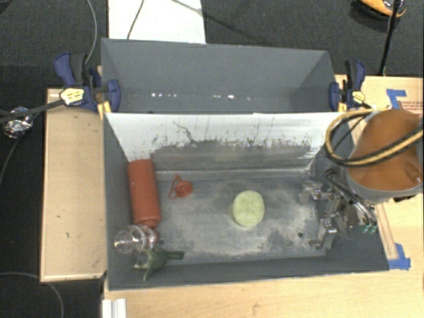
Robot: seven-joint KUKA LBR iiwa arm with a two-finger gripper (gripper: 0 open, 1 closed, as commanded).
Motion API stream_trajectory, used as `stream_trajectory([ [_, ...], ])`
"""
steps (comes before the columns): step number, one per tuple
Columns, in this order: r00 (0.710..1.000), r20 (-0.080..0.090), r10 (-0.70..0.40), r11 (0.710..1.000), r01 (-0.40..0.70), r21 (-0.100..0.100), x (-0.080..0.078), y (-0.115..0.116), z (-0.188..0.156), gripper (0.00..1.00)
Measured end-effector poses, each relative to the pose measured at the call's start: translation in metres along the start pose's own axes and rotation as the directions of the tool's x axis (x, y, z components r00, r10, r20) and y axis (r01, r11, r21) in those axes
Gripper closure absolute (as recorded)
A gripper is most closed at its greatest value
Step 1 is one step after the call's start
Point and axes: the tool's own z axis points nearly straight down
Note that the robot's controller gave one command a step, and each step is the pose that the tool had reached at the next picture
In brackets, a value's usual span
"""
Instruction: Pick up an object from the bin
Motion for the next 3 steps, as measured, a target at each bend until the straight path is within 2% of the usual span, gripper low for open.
stream_trajectory([
  [1, 1.000, 0.004, -0.026, 1.000, 0.026, 0.002, -0.019, 0.007, 0.047, 0.00],
  [2, 0.996, -0.002, -0.090, 0.996, 0.090, -0.001, -0.043, 0.015, 0.069, 0.00],
  [3, 1.000, 0.007, -0.023, 1.000, 0.023, 0.001, -0.068, 0.024, 0.067, 0.00],
])
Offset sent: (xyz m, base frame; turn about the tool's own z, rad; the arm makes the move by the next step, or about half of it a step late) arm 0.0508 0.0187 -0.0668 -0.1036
